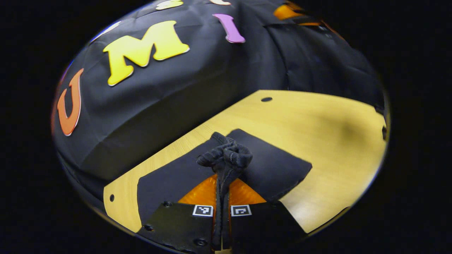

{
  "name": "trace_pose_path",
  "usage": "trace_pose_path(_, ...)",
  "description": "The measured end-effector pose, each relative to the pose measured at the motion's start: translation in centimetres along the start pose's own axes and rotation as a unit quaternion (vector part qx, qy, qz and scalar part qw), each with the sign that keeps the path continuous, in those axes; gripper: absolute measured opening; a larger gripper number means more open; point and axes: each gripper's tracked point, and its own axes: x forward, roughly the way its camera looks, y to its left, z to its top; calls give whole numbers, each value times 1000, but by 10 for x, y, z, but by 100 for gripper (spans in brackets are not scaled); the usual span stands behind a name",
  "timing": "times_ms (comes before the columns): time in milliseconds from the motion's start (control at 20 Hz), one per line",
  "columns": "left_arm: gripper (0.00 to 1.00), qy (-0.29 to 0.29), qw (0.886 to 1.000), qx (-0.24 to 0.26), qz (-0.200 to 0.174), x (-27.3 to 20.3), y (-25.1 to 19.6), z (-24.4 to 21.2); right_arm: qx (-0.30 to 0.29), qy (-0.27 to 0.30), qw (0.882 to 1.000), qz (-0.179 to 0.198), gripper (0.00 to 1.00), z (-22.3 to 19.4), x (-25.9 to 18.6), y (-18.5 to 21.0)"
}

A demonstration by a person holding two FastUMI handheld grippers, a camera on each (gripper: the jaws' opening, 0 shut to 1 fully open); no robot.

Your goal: Grasp the waist and the cuffs of the jeans and fold them to make the two legs overlap; first hold the waist and fold one-third of the jeans toward the cuffs, then hold the cuffs and fold the remaining one-third in the same direction to finish folding.

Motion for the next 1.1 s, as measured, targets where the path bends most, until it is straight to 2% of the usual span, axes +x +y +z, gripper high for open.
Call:
trace_pose_path(100, 5, -2, 1000, 22, -2, 1, -1, -10, 3, 9, 1000, 1, 96, -7, 1, 2)
trace_pose_path(150, 5, -2, 999, 26, -18, 1, -11, -3, 6, 13, 1000, 4, 96, -10, 1, 4)
trace_pose_path(200, 19, 1, 999, 30, -40, 1, -23, -2, 8, 16, 1000, 6, 96, -12, 1, 8)
trace_pose_path(300, 72, -11, 998, 57, -24, -3, -22, 6, 9, 18, 1000, 15, 94, -13, 1, 17)
trace_pose_path(350, 98, -14, 998, 51, -32, -6, -26, 9, 10, 18, 1000, 20, 94, -14, 0, 23)
trace_pose_path(450, 100, -28, 998, 28, -38, -16, -34, 19, 7, 19, 999, 32, 94, -16, -3, 34)
trace_pose_path(600, 100, -64, 998, -1, -23, -42, -26, 51, 5, 21, 998, 52, 94, -18, -10, 54)
trace_pose_path(750, 99, -105, 994, -39, 14, -75, 3, 84, 7, 19, 997, 76, 94, -17, -16, 78)
trace_pose_path(850, 99, -125, 989, -69, 44, -100, 29, 102, 7, 17, 996, 93, 96, -17, -22, 96)
trace_pose_path(900, 99, -137, 985, -83, 61, -115, 44, 111, 7, 15, 995, 102, 94, -15, -25, 105)
trace_pose_path(1100, 99, -175, 964, -156, 125, -171, 103, 131, 15, 14, 991, 133, 94, -14, -40, 141)
